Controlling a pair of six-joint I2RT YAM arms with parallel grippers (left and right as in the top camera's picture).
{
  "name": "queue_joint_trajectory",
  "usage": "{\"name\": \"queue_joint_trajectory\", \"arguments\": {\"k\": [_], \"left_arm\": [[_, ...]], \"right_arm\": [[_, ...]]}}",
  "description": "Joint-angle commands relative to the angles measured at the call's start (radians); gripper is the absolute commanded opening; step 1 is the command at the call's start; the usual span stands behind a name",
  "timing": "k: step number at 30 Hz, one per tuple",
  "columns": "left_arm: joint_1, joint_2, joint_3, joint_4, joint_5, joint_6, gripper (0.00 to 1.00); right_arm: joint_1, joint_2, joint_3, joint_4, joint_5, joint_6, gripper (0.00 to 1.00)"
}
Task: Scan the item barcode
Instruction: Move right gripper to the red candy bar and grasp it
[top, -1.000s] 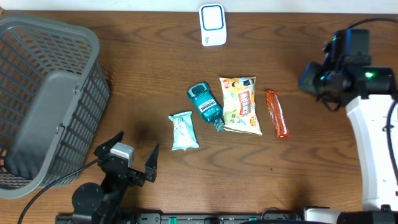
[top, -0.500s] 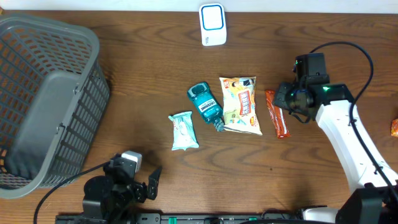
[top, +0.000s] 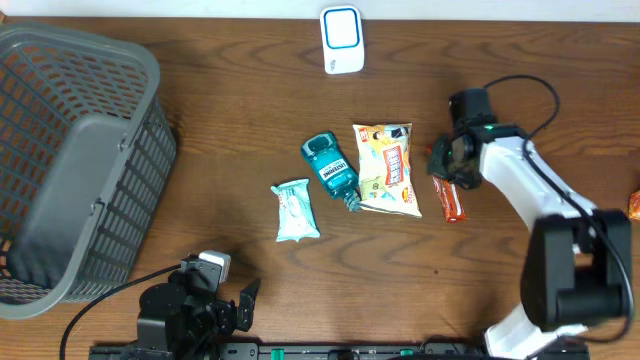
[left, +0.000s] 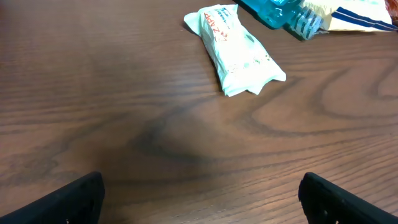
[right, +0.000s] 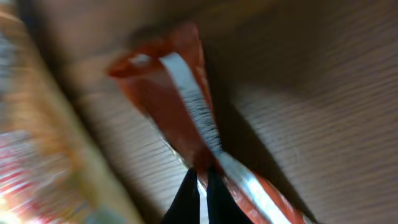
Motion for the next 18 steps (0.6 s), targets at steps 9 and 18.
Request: {"name": "queue_joint_trajectory", "arguments": {"k": [9, 18], "left_arm": [[-0.001, 0.0, 0.002, -0.016, 0.005, -0.005, 0.99], [0.0, 0.0, 0.002, -0.016, 0.005, -0.005, 0.99]], "right_arm": [[0.006, 0.109, 0.011, -0.012, -0.091, -0.042, 0.01], [0.002, -0.1, 0.082, -0.081, -0.059, -0.076, 0.01]]}}
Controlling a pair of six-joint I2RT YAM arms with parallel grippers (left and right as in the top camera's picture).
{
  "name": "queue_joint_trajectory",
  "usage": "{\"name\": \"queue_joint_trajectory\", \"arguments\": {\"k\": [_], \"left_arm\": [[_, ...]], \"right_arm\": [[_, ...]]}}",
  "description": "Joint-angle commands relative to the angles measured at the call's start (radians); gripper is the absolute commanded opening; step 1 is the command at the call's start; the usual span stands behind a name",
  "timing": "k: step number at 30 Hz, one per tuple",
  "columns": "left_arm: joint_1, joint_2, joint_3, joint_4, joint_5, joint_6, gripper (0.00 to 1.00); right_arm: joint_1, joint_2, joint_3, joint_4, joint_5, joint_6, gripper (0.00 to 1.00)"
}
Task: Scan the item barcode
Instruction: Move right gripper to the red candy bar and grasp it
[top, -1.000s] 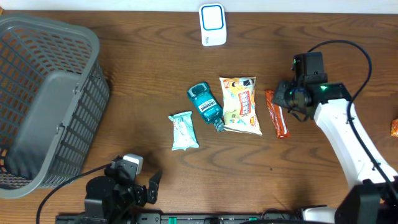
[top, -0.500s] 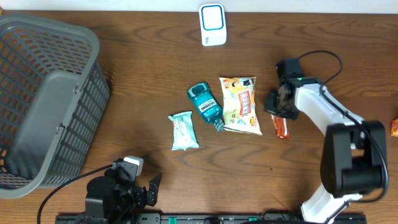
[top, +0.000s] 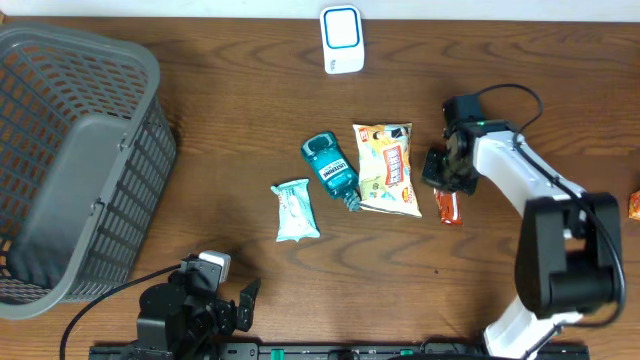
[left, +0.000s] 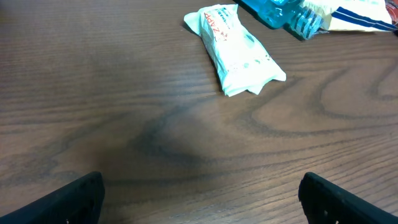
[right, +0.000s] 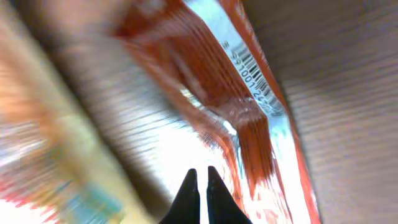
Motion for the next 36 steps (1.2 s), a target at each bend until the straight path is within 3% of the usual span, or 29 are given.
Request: {"name": "queue_joint_trajectory", "arguments": {"k": [1, 7, 17, 22, 33, 36], "left_arm": [[0.0, 0.0, 0.002, -0.016, 0.005, -0.005, 0.99], [0.0, 0.0, 0.002, -0.016, 0.005, -0.005, 0.99], [0.0, 0.0, 0.002, -0.016, 0.005, -0.005, 0.99], [-0.001, 0.0, 0.002, -0.016, 0.005, -0.005, 0.99], [0.0, 0.0, 0.002, -0.016, 0.005, -0.005, 0.99], [-0.001, 0.0, 0.002, -0.016, 0.005, -0.005, 0.99]], "right_arm": [[0.0, -0.146, 0.048, 0.0, 0.064, -0.022, 0.01], [0.001, -0.18, 0.043, 0.0, 0.298, 0.023, 0.01], [0.003, 0.031, 0.043, 0.023, 0.267, 0.026, 0.01], [0.003, 0.142, 0.043, 0.006, 0.093, 0.022, 0.01], [0.003, -0.034, 0.046, -0.029, 0.006, -0.024, 0.01], [0.011, -0.072, 0.046, -0.077, 0.01, -0.069, 0.08]]}}
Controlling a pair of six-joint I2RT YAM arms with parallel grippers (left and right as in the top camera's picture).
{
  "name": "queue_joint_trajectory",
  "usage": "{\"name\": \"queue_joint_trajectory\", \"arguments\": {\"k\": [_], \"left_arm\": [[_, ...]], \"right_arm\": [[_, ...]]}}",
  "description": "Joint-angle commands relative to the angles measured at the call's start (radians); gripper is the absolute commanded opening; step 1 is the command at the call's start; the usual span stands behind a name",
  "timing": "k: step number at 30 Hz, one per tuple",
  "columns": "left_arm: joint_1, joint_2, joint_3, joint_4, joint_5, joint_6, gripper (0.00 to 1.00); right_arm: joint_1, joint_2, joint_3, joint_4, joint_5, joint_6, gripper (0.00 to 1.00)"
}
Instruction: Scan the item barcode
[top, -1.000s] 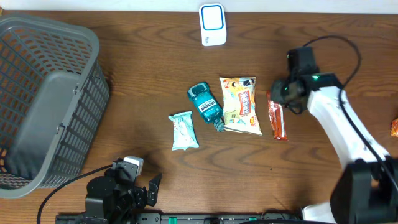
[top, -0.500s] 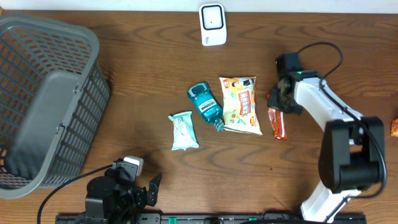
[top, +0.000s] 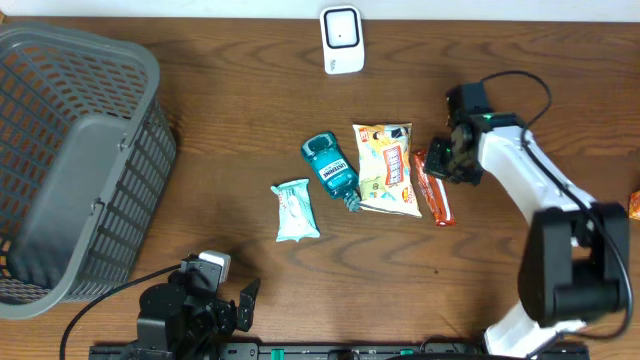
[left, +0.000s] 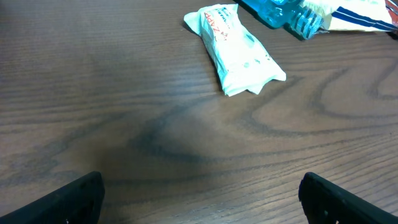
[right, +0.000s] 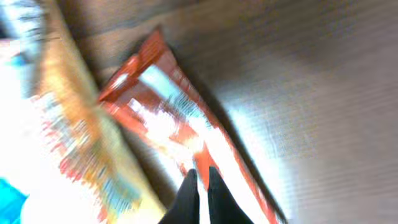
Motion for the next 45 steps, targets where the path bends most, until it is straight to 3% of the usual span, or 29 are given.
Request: {"name": "queue_joint_trajectory", "arguments": {"k": [1, 4, 7, 12, 22, 29, 39, 45], "left_arm": [[-0.001, 0.0, 0.002, -0.015, 0.005, -0.005, 0.99], [0.0, 0.0, 0.002, -0.015, 0.005, -0.005, 0.99], [0.0, 0.0, 0.002, -0.015, 0.005, -0.005, 0.99], [0.0, 0.0, 0.002, -0.015, 0.005, -0.005, 0.99], [-0.001, 0.0, 0.002, -0.015, 0.005, -0.005, 0.99], [-0.001, 0.0, 0.002, -0.015, 0.005, -0.005, 0.99], [-0.001, 0.0, 0.002, -0.015, 0.005, -0.005, 0.99], [0.0, 0.0, 0.002, -0.015, 0.005, -0.005, 0.99]], "right_arm": [[0.019, -0.043, -0.002, -0.037, -0.015, -0.055, 0.12], [0.058, -0.039, -0.012, -0.053, 0.03, -0.072, 0.3], [0.115, -0.039, -0.034, -0.049, 0.117, -0.072, 0.72], [0.211, -0.036, -0.083, -0.019, 0.287, -0.067, 0.9], [0.245, -0.032, -0.117, 0.034, 0.355, -0.033, 0.91], [0.244, -0.078, 0.006, -0.055, 0.19, -0.034, 0.98], [0.244, -0.103, -0.02, -0.055, 0.375, 0.003, 0.99], [0.244, -0.064, -0.112, 0.013, 0.396, 0.003, 0.93]]}}
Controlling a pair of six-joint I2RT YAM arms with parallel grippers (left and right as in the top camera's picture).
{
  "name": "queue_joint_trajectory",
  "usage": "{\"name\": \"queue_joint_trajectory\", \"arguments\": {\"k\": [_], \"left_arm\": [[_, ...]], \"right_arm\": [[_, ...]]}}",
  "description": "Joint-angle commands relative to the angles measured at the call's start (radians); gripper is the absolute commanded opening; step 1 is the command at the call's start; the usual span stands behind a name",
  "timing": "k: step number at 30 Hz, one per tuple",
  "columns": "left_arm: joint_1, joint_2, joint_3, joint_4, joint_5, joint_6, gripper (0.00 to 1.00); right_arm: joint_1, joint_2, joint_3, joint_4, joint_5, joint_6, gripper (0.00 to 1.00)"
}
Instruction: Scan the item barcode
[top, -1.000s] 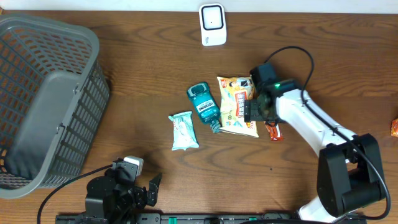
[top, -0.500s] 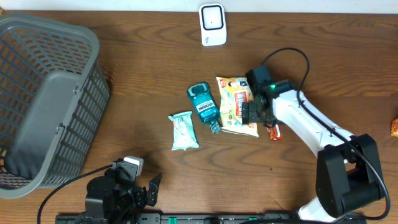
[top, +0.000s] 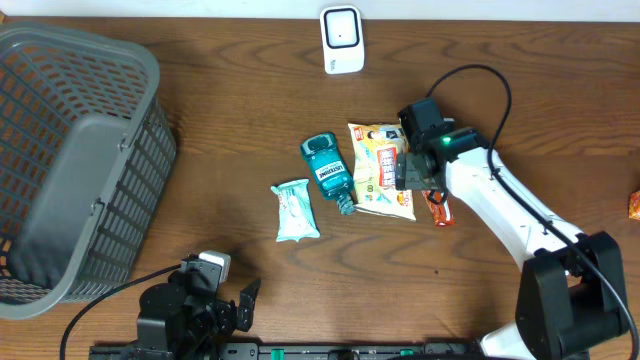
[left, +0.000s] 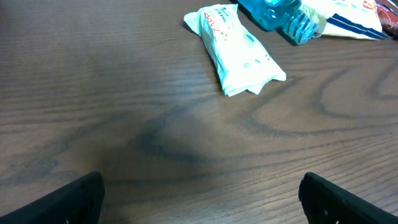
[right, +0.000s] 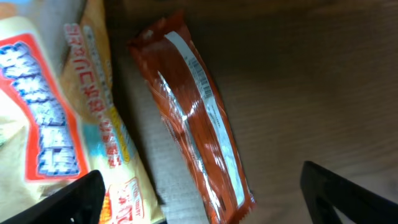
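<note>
A red snack bar (right: 194, 155) lies flat on the wood, a pale strip with print along its top, just right of a yellow snack bag (right: 56, 118). My right gripper (right: 202, 208) hovers open above the bar, one finger (right: 65, 199) over the bag and the other over bare wood. From overhead the right gripper (top: 412, 172) covers the bag's right edge, and only the bar's lower end (top: 440, 210) shows. The white scanner (top: 342, 38) stands at the table's back edge. My left gripper (left: 202, 202) is open and low over bare wood at the front.
A teal bottle (top: 328, 166) and a pale wipes pack (top: 295, 210) lie left of the snack bag (top: 378, 170). A grey basket (top: 70, 150) fills the left side. An orange item (top: 633, 205) sits at the right edge.
My right gripper was shut with its tips at the red bar and is now open, farther left over the bag's right edge. The bag and bottle sit slightly left. The left arm is unchanged.
The right gripper stayed shut through all earlier moments, its tips at the red bar. The bar lay apart from the bag at first, then turned and closer, then against the bag's right edge. Now the gripper stands open above it.
</note>
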Motion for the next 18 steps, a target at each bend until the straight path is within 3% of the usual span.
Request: {"name": "queue_joint_trajectory", "arguments": {"k": [1, 9, 10, 14, 15, 18], "left_arm": [[-0.001, 0.0, 0.002, -0.014, 0.005, -0.005, 0.99], [0.0, 0.0, 0.002, -0.014, 0.005, -0.005, 0.99], [-0.001, 0.0, 0.002, -0.014, 0.005, -0.005, 0.99], [-0.001, 0.0, 0.002, -0.014, 0.005, -0.004, 0.99], [0.0, 0.0, 0.002, -0.014, 0.005, -0.005, 0.99], [0.0, 0.0, 0.002, -0.014, 0.005, -0.005, 0.99]], "right_arm": [[0.005, 0.043, -0.063, 0.042, 0.052, 0.018, 0.91], [0.005, 0.135, -0.152, 0.101, 0.077, 0.017, 0.69], [0.005, 0.148, -0.153, 0.102, 0.077, 0.013, 0.63], [0.005, 0.201, -0.154, 0.128, 0.078, -0.032, 0.06], [0.005, 0.208, -0.154, 0.131, 0.077, -0.032, 0.01], [0.004, 0.201, -0.144, 0.125, 0.077, -0.043, 0.01]]}}
